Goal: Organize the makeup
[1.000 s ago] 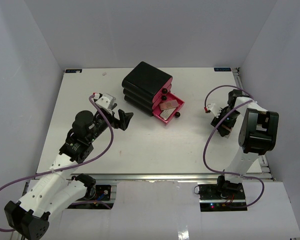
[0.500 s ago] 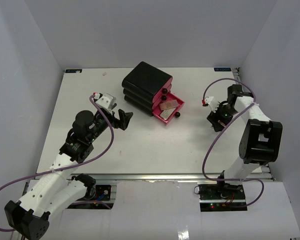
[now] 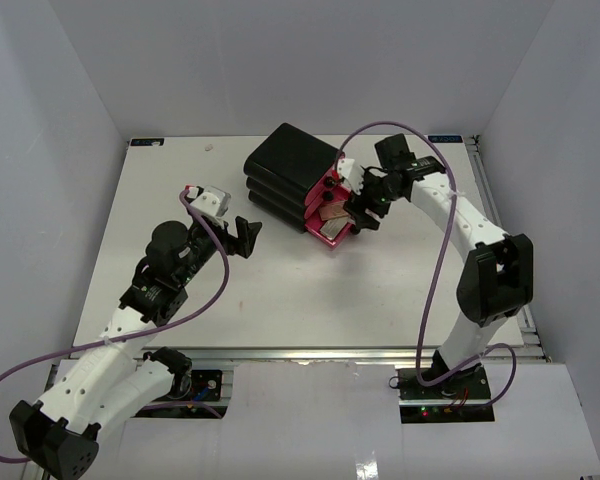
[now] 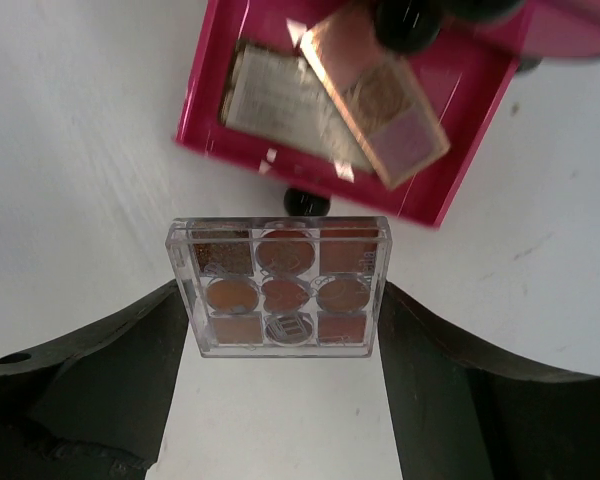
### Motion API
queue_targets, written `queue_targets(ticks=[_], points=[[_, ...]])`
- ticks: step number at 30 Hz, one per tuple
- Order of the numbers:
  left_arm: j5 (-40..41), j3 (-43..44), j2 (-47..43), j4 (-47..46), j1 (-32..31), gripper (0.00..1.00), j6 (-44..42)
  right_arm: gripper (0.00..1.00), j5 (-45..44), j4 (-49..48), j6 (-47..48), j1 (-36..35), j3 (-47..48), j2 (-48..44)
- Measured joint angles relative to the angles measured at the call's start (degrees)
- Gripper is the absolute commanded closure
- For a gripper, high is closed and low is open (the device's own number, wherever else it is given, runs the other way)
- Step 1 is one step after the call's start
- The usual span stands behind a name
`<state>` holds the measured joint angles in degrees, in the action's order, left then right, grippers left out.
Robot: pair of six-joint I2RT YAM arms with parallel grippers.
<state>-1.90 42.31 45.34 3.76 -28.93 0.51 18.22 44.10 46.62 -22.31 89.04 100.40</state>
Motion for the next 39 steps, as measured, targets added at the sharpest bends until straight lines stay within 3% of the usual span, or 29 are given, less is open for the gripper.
queue_targets(ticks=[7,15,27,39], points=[[2.03,-0.61,1.18,0.01,0.37,0.02,-1.37,0.72,-0.02,-6.83,-8.69,-2.03,5.23,9.88],[2.13,-0.62,1.44,0.01,0.76,0.02,-1.59,0.70,-0.25,-11.70,-12.89,-1.81,4.91,11.52],[2.11,-0.62,1.44,0.01,0.85,0.02,-1.64,0.45,-1.34,-15.81,-15.01,-1.81,4.21,12.94],[2.10,-0.62,1.44,0.00,0.85,0.02,-1.64,0.46,-2.73,-16.09,-14.91,-1.61,2.99,12.97]])
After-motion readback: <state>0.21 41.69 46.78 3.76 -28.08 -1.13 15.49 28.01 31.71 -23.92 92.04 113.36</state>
